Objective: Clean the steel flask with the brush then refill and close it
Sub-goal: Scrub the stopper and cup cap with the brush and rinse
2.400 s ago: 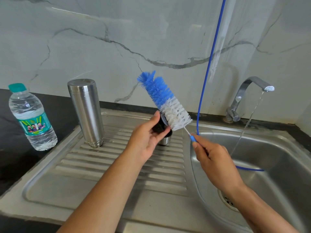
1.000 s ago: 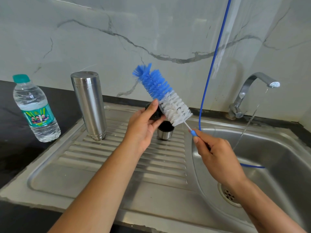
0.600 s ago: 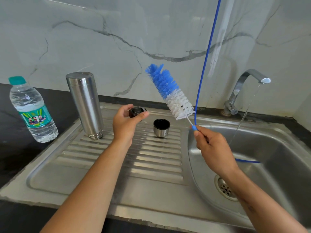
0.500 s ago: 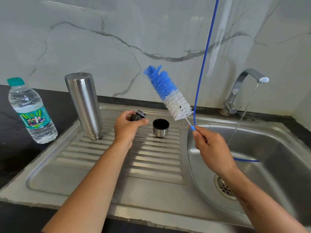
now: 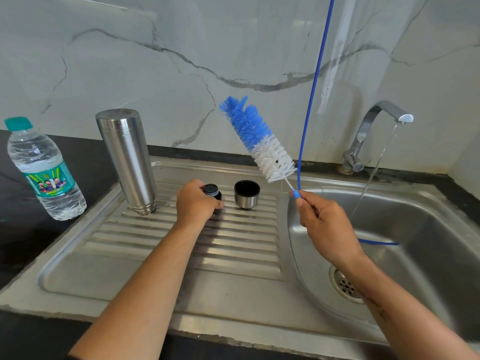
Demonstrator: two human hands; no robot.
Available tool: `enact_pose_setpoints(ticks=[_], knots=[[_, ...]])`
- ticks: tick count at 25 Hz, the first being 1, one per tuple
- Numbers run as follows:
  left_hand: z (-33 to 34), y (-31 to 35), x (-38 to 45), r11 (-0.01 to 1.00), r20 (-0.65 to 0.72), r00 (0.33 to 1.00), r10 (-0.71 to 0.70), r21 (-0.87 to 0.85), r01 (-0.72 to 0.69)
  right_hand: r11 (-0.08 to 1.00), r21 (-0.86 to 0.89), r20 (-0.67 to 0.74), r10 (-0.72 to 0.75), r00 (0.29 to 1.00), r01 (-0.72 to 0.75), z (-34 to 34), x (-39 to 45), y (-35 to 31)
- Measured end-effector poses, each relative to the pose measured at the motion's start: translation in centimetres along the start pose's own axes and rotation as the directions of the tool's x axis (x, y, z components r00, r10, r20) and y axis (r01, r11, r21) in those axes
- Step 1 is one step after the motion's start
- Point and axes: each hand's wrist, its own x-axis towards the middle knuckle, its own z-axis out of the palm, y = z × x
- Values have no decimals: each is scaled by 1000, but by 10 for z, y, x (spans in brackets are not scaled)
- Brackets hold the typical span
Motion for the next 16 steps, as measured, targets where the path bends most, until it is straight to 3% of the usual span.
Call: enact_pose_setpoints(ticks=[8, 12, 14, 16], knots=[[-4, 7, -6, 997, 8, 1000, -2, 83, 1, 1000, 10, 34, 21, 999, -21, 4, 1, 10], [-7, 31, -27, 978, -87, 979, 185, 112, -175, 998, -53, 63, 33, 997, -30, -2, 3, 14], [1, 40, -46, 962, 83, 964, 253, 79, -260, 993, -119, 57, 23, 998, -16, -6, 6, 16], [15, 41, -68, 928, 347, 889, 298, 113, -355, 983, -183, 38, 15, 999, -8, -10, 11, 18]])
